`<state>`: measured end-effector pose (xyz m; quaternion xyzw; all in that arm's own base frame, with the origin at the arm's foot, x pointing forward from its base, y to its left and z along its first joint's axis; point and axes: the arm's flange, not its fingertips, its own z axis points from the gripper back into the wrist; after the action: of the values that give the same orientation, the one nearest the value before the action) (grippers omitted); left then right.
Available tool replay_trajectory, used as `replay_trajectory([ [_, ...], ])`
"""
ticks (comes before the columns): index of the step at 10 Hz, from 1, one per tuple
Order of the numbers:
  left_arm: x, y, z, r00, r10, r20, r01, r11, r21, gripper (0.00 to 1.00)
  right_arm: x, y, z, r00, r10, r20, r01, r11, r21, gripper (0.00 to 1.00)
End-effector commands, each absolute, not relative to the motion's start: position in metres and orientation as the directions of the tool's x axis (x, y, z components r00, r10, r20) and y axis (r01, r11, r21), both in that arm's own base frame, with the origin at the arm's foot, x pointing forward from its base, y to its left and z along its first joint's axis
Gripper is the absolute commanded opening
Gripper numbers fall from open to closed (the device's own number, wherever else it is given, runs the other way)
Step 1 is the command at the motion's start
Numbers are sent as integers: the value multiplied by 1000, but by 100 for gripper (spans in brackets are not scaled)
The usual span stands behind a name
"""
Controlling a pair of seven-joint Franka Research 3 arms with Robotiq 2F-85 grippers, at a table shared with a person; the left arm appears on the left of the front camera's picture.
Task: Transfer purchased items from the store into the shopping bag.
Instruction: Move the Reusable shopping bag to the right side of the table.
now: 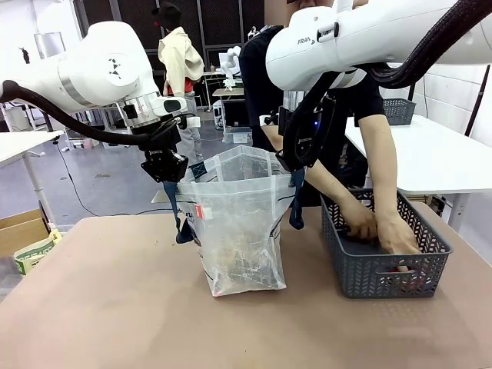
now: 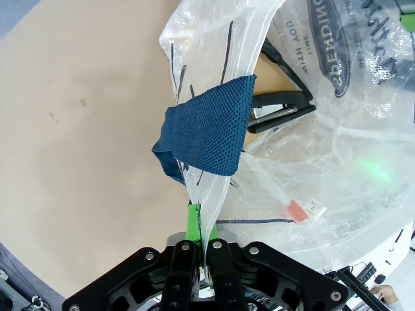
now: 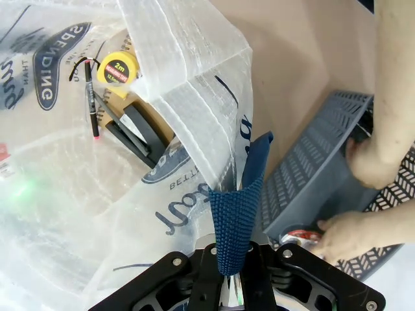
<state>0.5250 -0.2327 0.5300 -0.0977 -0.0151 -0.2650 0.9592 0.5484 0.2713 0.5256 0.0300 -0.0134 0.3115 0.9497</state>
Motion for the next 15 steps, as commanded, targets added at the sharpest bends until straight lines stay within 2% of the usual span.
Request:
replay_trajectory([
  [1, 525, -232, 530, 860, -504, 81, 510, 841, -180, 0, 550, 271, 525, 807, 589, 45, -591, 805, 49, 0],
  [15, 525, -232, 530, 860, -504, 81, 510, 841, -180, 0, 550, 271, 525, 807, 589, 45, -591, 805, 49, 0],
])
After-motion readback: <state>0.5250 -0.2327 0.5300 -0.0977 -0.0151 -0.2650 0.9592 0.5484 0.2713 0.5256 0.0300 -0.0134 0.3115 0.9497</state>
